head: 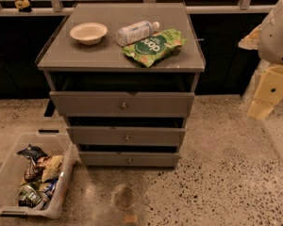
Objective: Open bottom drawer
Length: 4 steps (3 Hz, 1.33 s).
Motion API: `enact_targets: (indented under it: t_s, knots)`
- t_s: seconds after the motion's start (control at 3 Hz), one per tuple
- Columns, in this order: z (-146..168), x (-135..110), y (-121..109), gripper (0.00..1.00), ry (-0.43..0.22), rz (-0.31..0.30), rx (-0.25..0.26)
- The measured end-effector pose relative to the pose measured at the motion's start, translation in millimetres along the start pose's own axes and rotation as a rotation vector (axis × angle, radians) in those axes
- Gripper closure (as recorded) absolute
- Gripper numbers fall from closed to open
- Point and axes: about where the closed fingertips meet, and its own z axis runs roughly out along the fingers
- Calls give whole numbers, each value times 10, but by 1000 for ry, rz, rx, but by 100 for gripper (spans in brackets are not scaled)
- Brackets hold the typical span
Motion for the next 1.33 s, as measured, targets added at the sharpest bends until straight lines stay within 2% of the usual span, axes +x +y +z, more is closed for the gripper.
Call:
enact_targets:
  t_s: [0.33, 0.67, 1.0, 1.33]
  knots:
    - [0, 0, 0, 0, 0, 0, 0]
    - [163, 64, 95, 0, -14, 5, -12]
    - [486, 121, 397, 0, -82, 7, -25]
    - [1034, 340, 793, 0, -168, 90, -47]
